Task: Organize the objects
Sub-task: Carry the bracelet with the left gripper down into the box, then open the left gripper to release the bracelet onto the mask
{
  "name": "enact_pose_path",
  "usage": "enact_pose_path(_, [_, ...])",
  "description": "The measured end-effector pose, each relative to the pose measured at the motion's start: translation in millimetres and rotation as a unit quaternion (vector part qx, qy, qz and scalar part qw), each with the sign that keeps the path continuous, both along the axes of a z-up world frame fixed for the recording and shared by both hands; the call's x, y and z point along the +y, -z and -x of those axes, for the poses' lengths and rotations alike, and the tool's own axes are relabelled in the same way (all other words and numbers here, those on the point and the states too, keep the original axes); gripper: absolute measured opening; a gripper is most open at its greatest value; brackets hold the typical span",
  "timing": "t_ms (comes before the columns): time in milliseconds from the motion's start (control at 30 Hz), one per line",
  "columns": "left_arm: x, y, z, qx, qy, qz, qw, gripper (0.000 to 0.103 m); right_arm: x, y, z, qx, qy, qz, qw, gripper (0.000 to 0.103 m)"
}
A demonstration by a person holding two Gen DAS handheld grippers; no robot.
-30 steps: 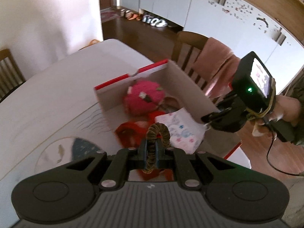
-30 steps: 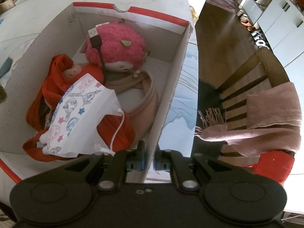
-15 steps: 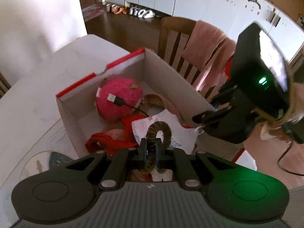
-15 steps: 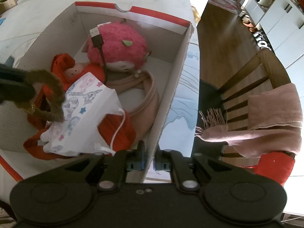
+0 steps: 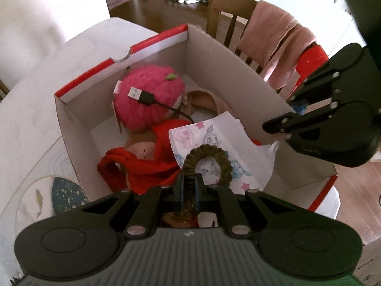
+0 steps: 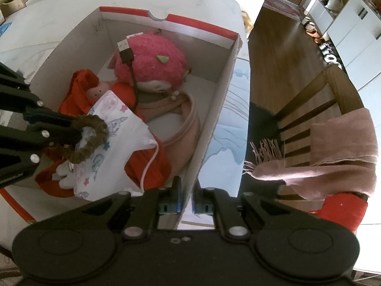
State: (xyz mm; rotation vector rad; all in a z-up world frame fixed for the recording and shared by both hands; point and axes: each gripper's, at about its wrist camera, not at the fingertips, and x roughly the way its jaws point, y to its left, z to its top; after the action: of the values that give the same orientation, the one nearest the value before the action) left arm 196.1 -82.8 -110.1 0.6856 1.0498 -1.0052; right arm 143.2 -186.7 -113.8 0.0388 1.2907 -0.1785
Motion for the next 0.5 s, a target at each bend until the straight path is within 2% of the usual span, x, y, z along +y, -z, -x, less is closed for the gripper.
enact_pose_path(367, [-4.1, 7.3, -0.6, -0.015, -0.003, -0.008, 0.9998, 0.011, 0.4, -0.2, 0.9, -0.001, -0.001, 0.002, 1.0, 0.006])
enact_pose_path(433, [-4.5, 6.7, 1.1, -0.023, 0.0, -0.008, 0.9997, 0.016, -0.4, -0.3, 0.9, -0.001, 0.001, 0.0, 1.0, 0.006])
enact_pose_path(500, [-3.1, 5.1, 1.8, -0.021, -0.001, -0.004, 0.9998, 0.034, -0.9, -0.7, 1.1, -0.001, 0.002, 0.0, 1.0, 0.006])
